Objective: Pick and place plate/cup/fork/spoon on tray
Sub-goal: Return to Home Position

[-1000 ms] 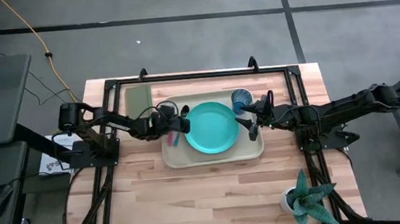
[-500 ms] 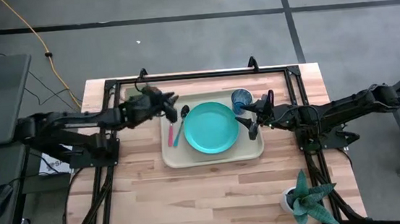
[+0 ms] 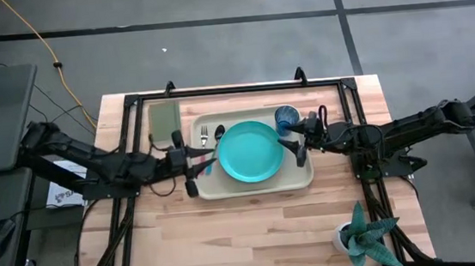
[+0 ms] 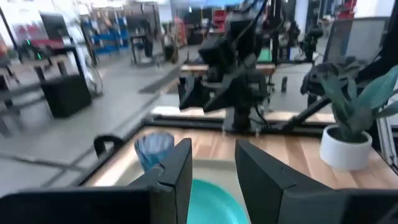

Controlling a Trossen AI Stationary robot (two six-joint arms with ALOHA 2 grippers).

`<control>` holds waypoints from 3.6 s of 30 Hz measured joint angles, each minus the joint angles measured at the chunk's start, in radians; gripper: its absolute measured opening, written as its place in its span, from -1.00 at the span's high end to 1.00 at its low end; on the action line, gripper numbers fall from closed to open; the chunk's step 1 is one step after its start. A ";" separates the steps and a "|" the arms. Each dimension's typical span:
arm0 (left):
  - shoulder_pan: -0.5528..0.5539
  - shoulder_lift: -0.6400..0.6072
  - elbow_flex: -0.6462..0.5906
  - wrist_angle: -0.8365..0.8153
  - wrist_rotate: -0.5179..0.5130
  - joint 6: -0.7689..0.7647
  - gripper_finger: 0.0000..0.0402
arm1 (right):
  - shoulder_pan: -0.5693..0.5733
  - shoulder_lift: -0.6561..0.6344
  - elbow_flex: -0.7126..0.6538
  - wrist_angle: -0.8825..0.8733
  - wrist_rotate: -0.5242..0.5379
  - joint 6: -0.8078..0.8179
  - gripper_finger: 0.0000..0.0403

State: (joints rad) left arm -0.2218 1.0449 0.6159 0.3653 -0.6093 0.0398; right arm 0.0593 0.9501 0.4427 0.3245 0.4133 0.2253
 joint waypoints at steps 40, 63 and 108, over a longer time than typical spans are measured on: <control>0.112 -0.721 -0.310 -0.433 0.280 0.050 0.97 | 0.000 0.000 0.000 0.002 -0.083 0.010 -0.25; 0.156 -1.036 -0.545 -0.430 0.426 -0.014 1.00 | 0.000 0.001 0.000 -0.044 -0.083 -0.006 -0.25; 0.215 -0.997 -0.604 -0.324 0.419 -0.037 1.00 | -0.009 -0.646 -0.229 -0.252 -0.366 -0.094 0.99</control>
State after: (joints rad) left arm -0.0067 0.0479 0.0116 0.0410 -0.1902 0.0032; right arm 0.0502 0.3040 0.2135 0.0730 0.0471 0.1310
